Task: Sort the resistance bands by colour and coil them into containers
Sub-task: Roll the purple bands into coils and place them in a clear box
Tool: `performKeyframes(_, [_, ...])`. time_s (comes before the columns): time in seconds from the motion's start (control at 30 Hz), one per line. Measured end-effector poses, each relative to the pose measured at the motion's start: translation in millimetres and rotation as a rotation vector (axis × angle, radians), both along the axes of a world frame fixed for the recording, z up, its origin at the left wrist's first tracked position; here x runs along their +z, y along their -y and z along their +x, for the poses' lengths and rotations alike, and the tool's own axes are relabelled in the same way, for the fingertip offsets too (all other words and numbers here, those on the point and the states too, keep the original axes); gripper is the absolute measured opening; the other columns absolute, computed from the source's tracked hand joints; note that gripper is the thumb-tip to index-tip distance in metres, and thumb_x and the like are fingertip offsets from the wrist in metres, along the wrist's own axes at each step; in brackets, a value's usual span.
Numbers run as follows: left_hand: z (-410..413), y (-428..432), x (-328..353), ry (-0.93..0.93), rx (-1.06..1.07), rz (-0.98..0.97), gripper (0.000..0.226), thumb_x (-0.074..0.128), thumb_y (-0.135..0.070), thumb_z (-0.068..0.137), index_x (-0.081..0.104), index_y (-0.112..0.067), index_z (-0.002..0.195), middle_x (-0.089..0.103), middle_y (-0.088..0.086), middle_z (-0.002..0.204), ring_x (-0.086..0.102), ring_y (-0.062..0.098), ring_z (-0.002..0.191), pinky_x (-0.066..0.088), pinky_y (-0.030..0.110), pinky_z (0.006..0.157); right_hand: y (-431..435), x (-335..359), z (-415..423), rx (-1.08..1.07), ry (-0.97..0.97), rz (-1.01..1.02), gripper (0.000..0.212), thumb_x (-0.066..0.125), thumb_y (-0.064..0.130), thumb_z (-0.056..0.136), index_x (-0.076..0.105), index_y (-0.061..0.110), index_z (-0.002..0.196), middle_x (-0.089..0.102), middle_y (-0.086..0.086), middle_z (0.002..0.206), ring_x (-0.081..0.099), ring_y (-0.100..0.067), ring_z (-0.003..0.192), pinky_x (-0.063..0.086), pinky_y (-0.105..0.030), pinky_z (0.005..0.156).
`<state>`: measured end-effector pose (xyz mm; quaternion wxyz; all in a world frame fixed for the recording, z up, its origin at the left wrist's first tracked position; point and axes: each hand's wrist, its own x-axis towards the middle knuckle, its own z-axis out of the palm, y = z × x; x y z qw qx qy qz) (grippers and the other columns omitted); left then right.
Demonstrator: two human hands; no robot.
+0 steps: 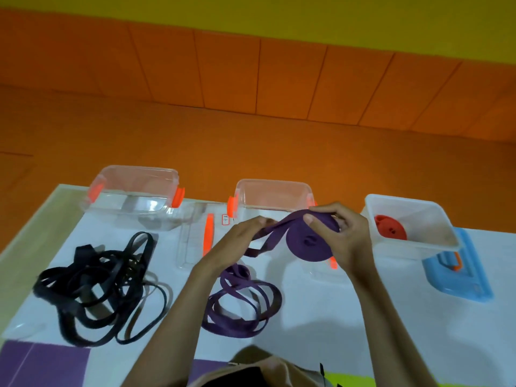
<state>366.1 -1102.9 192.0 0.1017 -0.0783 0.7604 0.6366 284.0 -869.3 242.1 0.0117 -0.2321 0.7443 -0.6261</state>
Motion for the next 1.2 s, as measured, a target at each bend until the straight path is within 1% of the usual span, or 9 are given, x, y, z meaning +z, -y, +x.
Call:
performKeyframes(0.17, [19, 24, -40, 0.111, 0.009, -0.026, 0.045, 0.033, -0.027, 0.11, 0.076, -0.036, 0.109, 0.073, -0.017, 0.127, 0.061, -0.003, 0.127, 0.028, 0.045, 0.121, 11, 5, -4, -0.052, 0.047, -0.066, 0.025, 0.087, 0.035, 0.085, 0.077, 0.028, 0.107, 0.08, 0.007, 0.103, 0.077, -0.017, 0.097, 0.064, -0.029, 0.072])
performKeyframes(0.3, [34, 20, -53, 0.13, -0.168, -0.069, 0.048, 0.051, -0.005, 0.087, 0.074, -0.036, 0.116, 0.068, -0.021, 0.135, 0.064, 0.016, 0.129, 0.048, 0.049, 0.115, 11, 14, -3, -0.118, -0.04, -0.054, 0.025, 0.082, 0.042, 0.088, 0.076, 0.028, 0.108, 0.078, 0.014, 0.101, 0.075, -0.011, 0.096, 0.061, -0.021, 0.067])
performKeyframes(0.47, [41, 4, -77, 0.045, -0.117, -0.03, 0.031, 0.08, -0.007, 0.09, 0.065, -0.023, 0.112, 0.072, -0.018, 0.128, 0.061, 0.0, 0.129, 0.043, 0.036, 0.119, 12, 18, -4, -0.214, -0.033, -0.08, 0.015, 0.081, 0.027, 0.091, 0.077, 0.028, 0.105, 0.078, 0.017, 0.099, 0.075, -0.009, 0.095, 0.058, -0.019, 0.065])
performKeyframes(0.63, [40, 1, -84, 0.022, 0.002, 0.019, 0.063, 0.091, -0.015, 0.082, 0.057, -0.031, 0.133, 0.076, -0.004, 0.111, 0.069, 0.009, 0.116, 0.051, 0.035, 0.11, 18, 15, 5, -0.243, 0.036, -0.161, 0.02, 0.081, 0.021, 0.092, 0.079, 0.04, 0.098, 0.08, 0.01, 0.097, 0.076, -0.014, 0.095, 0.06, -0.024, 0.064])
performKeyframes(0.77, [34, 0, -95, -0.021, 0.283, -0.033, 0.037, 0.09, -0.012, 0.083, 0.059, -0.02, 0.101, 0.066, 0.001, 0.08, 0.067, 0.015, 0.083, 0.059, 0.038, 0.093, 25, 12, 10, -0.227, 0.089, -0.196, 0.016, 0.082, 0.02, 0.091, 0.08, 0.033, 0.098, 0.08, 0.006, 0.097, 0.077, -0.019, 0.092, 0.06, -0.026, 0.063])
performKeyframes(0.83, [31, 3, -98, -0.035, 0.424, -0.068, 0.046, 0.091, -0.012, 0.081, 0.051, -0.021, 0.102, 0.062, -0.003, 0.095, 0.063, 0.017, 0.096, 0.058, 0.032, 0.085, 28, 11, 12, -0.214, 0.087, -0.19, 0.019, 0.081, 0.016, 0.092, 0.08, 0.035, 0.097, 0.08, 0.005, 0.096, 0.077, -0.019, 0.091, 0.06, -0.026, 0.063])
performKeyframes(0.97, [32, 13, -100, 0.009, 0.362, 0.114, 0.088, 0.074, 0.009, 0.088, 0.034, -0.034, 0.153, 0.036, -0.018, 0.156, 0.043, 0.011, 0.141, 0.058, 0.037, 0.101, 33, 6, 16, -0.19, 0.104, -0.21, 0.014, 0.082, 0.017, 0.091, 0.08, 0.028, 0.1, 0.08, 0.002, 0.097, 0.078, -0.018, 0.089, 0.059, -0.023, 0.061])
performKeyframes(1.03, [37, 19, -106, 0.015, 0.203, 0.196, 0.076, 0.063, 0.014, 0.092, 0.048, -0.036, 0.148, 0.05, -0.015, 0.156, 0.049, 0.01, 0.144, 0.057, 0.039, 0.104, 35, 3, 17, -0.193, 0.117, -0.216, 0.012, 0.082, 0.014, 0.092, 0.079, 0.02, 0.102, 0.08, 0.001, 0.096, 0.078, -0.016, 0.086, 0.059, -0.022, 0.06])
performKeyframes(1.2, [57, 29, -120, 0.038, 0.113, 0.242, 0.023, 0.076, -0.008, 0.095, 0.079, -0.022, 0.114, 0.077, 0.011, 0.108, 0.074, 0.023, 0.11, 0.059, 0.031, 0.097, 30, -3, 14, -0.249, 0.119, -0.199, 0.017, 0.081, 0.013, 0.093, 0.08, 0.029, 0.099, 0.08, 0.004, 0.096, 0.077, -0.017, 0.089, 0.06, -0.024, 0.063])
